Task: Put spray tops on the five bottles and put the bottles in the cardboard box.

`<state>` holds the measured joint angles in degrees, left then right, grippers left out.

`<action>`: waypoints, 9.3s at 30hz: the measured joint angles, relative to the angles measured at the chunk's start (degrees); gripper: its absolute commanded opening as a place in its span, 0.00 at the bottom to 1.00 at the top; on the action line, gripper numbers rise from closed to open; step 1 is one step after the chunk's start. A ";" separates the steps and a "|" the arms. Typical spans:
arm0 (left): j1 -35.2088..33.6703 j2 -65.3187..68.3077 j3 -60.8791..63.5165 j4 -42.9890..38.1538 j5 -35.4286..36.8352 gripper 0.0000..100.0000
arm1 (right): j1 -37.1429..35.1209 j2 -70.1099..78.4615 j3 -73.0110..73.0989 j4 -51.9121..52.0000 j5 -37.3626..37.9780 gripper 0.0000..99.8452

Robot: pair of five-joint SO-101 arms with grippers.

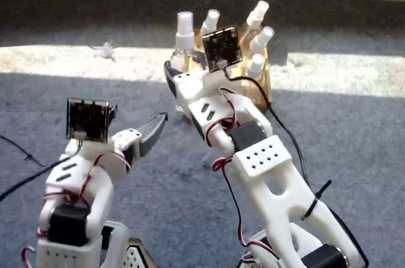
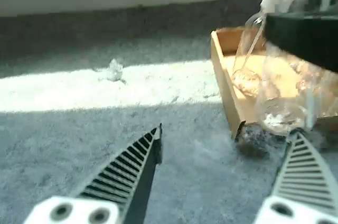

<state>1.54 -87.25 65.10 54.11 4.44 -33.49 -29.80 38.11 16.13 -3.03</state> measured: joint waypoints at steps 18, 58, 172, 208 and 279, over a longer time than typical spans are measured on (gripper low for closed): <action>3.69 5.45 3.78 -7.74 -3.43 0.33 | -8.44 0.00 -13.63 26.55 -0.26 0.00; 0.53 9.58 3.78 -9.85 -4.13 0.33 | 3.96 1.49 -14.86 5.63 -0.44 0.00; 0.44 9.58 5.71 -9.93 -4.13 0.28 | 8.00 26.55 6.33 -32.44 6.86 0.19; 0.44 9.58 5.71 -9.93 -4.13 0.28 | 7.82 26.55 6.33 -30.42 6.77 0.27; -12.22 -15.82 30.68 -5.89 -4.22 0.28 | 28.04 -72.53 57.49 23.21 16.62 0.01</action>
<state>-10.68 -103.08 95.78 48.22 0.22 -5.45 -102.33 95.60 39.34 13.58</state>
